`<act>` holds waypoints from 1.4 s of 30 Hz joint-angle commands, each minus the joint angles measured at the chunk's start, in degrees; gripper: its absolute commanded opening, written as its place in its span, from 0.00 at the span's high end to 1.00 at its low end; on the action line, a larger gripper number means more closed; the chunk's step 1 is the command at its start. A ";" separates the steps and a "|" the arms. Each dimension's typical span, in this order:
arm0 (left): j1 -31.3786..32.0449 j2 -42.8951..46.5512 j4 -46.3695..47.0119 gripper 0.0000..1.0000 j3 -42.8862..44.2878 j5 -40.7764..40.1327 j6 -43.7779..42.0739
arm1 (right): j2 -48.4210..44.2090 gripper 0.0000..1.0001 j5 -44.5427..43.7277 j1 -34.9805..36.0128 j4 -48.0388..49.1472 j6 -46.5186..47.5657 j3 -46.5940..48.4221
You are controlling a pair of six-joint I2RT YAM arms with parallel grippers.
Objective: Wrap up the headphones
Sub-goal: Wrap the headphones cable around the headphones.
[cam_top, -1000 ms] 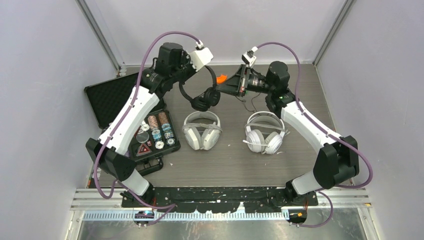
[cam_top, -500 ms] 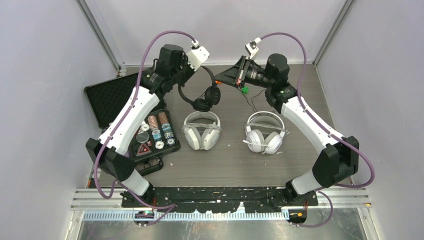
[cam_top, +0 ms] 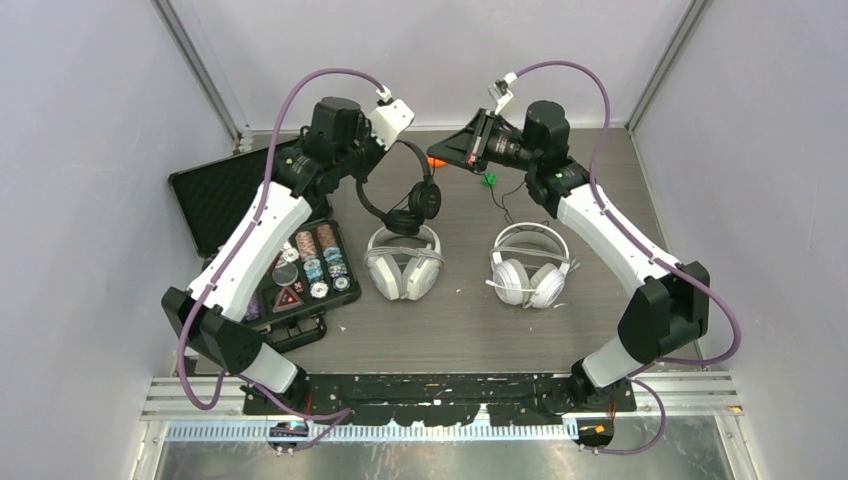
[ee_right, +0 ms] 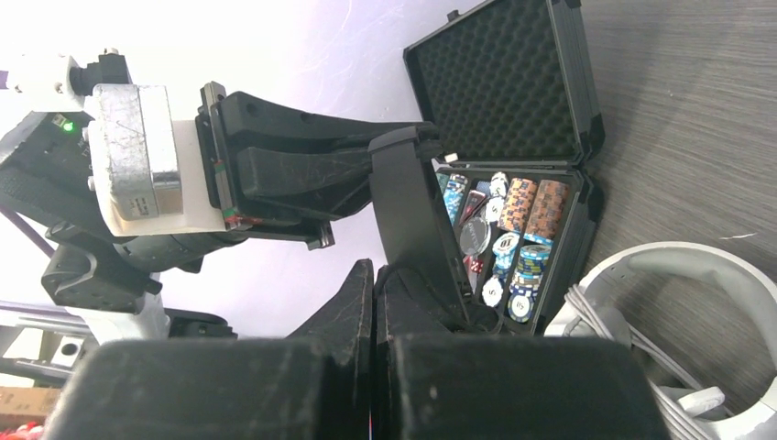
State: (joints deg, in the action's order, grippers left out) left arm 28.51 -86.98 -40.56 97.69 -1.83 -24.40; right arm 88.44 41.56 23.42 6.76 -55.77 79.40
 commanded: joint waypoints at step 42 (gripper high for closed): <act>0.23 -7.65 -7.75 1.00 12.26 -13.07 16.84 | 0.86 0.90 -6.51 11.46 -9.50 4.52 12.70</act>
State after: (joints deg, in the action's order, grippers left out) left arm 28.77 -93.45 -46.48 105.73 -11.22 -12.80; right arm 88.47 35.05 31.97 -7.25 -50.30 87.70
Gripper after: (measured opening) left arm 0.040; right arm 0.099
